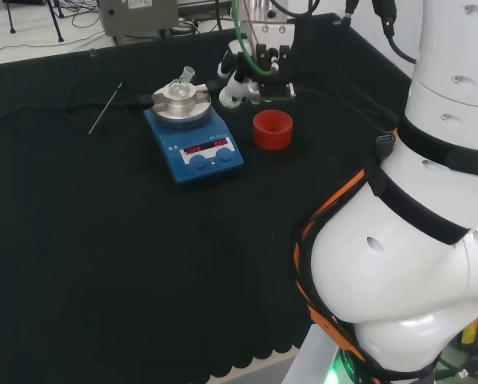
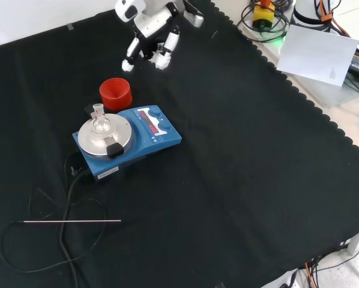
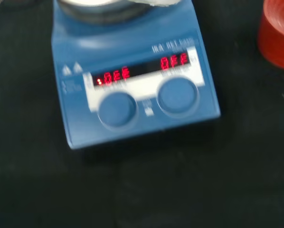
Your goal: Turn on the heater.
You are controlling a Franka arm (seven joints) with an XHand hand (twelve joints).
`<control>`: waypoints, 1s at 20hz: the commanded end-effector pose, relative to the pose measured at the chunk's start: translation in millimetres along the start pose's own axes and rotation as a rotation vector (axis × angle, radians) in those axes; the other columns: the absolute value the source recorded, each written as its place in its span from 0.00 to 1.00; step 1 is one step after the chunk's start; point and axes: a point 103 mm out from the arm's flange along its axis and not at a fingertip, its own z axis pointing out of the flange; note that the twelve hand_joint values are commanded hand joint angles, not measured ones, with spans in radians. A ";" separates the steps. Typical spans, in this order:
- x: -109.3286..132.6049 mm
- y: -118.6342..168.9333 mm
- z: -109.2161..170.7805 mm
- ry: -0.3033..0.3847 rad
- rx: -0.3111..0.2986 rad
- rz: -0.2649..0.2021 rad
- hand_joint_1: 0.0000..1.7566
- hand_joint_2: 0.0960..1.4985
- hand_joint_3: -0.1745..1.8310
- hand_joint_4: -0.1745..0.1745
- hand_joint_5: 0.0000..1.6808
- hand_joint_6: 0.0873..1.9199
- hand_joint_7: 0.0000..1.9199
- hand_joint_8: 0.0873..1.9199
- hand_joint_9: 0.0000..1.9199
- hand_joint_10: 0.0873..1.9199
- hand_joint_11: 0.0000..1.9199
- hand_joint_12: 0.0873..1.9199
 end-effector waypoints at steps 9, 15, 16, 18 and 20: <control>37.8 -22.7 42.9 -0.161 0.208 -0.022 0.79 0.81 0.00 0.34 0.26 0.00 0.87 0.89 0.94 0.80 0.96 0.87; 35.8 -13.3 50.2 -0.220 0.308 -0.022 0.82 0.82 0.00 0.35 0.22 0.00 0.88 0.91 0.95 0.83 0.95 0.90; 36.3 -12.0 51.5 -0.224 0.318 -0.023 0.82 0.82 0.00 0.35 0.22 0.00 0.88 0.91 0.95 0.83 0.95 0.90; 37.9 -9.4 54.3 -0.232 0.339 -0.024 0.82 0.82 0.00 0.36 0.21 0.00 0.88 0.91 0.96 0.84 0.95 0.90; 39.9 -7.8 57.7 -0.241 0.360 -0.024 0.82 0.82 0.00 0.37 0.20 0.00 0.88 0.92 0.96 0.84 0.95 0.90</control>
